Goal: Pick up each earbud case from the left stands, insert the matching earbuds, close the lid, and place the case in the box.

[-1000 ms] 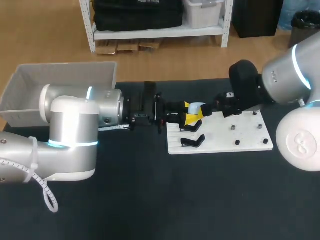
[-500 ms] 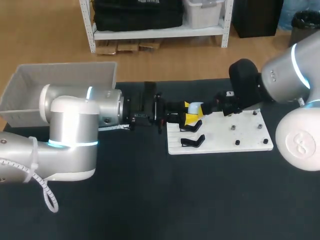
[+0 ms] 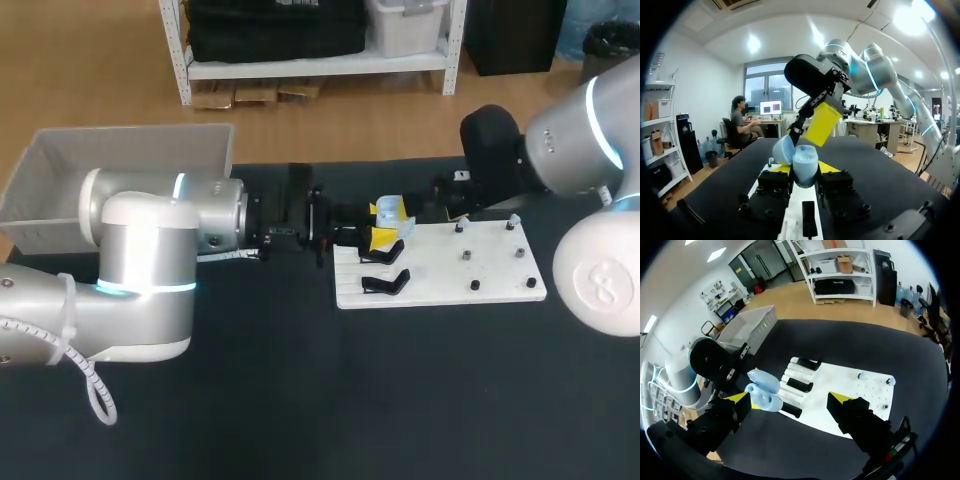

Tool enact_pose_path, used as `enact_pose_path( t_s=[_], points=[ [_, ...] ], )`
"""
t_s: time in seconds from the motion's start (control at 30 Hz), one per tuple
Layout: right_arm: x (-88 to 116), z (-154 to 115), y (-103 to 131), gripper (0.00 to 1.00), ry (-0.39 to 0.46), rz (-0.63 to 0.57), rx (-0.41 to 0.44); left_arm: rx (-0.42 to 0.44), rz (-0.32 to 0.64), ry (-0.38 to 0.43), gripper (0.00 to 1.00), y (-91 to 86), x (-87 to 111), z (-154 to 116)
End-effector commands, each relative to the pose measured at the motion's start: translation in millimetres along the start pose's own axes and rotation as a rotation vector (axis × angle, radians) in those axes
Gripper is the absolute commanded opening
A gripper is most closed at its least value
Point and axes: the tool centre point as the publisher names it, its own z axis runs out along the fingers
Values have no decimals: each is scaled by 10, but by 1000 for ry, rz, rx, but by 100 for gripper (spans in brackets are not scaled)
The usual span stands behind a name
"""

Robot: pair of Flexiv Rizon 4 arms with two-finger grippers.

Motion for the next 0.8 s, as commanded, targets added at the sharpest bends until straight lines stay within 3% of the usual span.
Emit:
enact_pose_path(
  t_s=[0.03, 0.2, 0.37, 0.6, 0.8],
  points=[
    [-11, -111, 15, 100, -9, -15, 32, -3, 2, -4, 0, -3, 9, 3],
    [-80, -317, -83, 100, -6, -69, 97, -3, 2, -4, 0, -3, 9, 3],
    [-95, -490, -326, 100, 29, -127, 208, -3, 2, -4, 0, -3, 9, 3],
    [-31, -606, -803, 100, 147, -190, 404, -3, 2, -4, 0, -3, 9, 3],
    [34, -559, -1143, 100, 264, -187, 482, -3, 2, -4, 0, -3, 9, 3]
  ],
)
